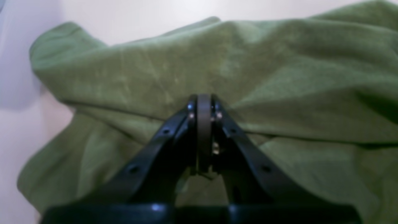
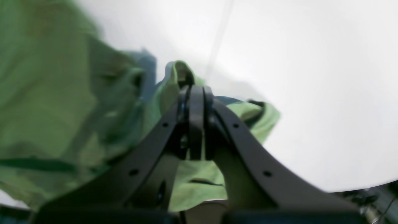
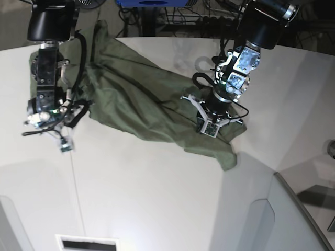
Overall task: Layout the t-shirt on the table in an organized manner, then fold the t-shirt properly
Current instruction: 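Hold the shirt with both grippers and spread it along the table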
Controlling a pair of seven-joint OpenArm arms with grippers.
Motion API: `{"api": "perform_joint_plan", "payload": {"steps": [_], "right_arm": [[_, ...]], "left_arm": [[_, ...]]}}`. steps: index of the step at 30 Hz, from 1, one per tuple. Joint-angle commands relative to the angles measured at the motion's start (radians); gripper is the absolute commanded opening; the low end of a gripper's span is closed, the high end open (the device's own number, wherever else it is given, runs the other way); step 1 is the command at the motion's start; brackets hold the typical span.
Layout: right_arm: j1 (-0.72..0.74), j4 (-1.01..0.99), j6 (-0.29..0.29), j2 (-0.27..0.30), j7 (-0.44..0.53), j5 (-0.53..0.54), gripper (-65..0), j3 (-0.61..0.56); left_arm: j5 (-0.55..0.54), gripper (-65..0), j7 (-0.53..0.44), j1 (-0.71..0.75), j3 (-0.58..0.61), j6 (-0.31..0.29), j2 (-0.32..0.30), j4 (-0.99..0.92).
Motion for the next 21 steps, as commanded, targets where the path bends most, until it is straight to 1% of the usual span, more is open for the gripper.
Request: {"api": "perform_joint_plan", "payload": {"steps": [1,3,4,6,9,12,13,14,19,21], "right_arm": [[0.02,0.027,-0.02,0.009,0.002,-0.011,-64.8,0.016],[0.019,0.056,-0.044,0.009,0.0,-0.011,-64.5,0.023],[0.014,0.077,-0.045,0.009,-0.003,-0.011,-63.0,0.023],[0.0,0.128,-0.044,0.001,-0.033,-0.008,-56.4,0.02],[-0.006,0.177,-0.045,-0.014,-0.046,-0.006,-42.5,-0.037],[-0.006,0.177,-0.048,-0.016,-0.046,-0.006,-28.7,-0.08],[-0.003,0.168,-0.048,-0.016,-0.044,-0.006,-25.4,-0.092],[0.0,0.154,-0.048,-0.017,-0.044,-0.006,-24.0,-0.1],[0.066,-0.012,-0.051,-0.016,-0.036,-0.006,-23.9,-0.106],[0.082,-0.071,-0.051,-0.016,-0.006,-0.008,-23.9,-0.106]], "left_arm": [[0.004,-65.0,0.063,0.002,-0.006,0.011,-0.007,-0.002],[0.004,-65.0,0.063,0.02,-0.048,0.011,-0.007,0.0],[0.004,-65.0,0.063,0.027,-0.068,0.011,-0.007,0.006],[0.004,-65.0,0.063,0.037,-0.098,0.011,-0.006,0.029],[0.004,-65.0,0.068,0.042,-0.12,0.011,-0.006,0.067],[0.004,-65.0,0.071,0.042,-0.12,0.011,-0.007,0.092],[0.004,-65.0,0.071,0.042,-0.12,0.011,-0.009,0.093],[0.004,-65.0,0.071,0.042,-0.12,0.011,-0.009,0.093],[0.004,-65.0,0.071,0.042,-0.121,0.011,-0.007,0.087],[0.004,-65.0,0.071,0.042,-0.121,0.011,-0.007,0.087]]}}
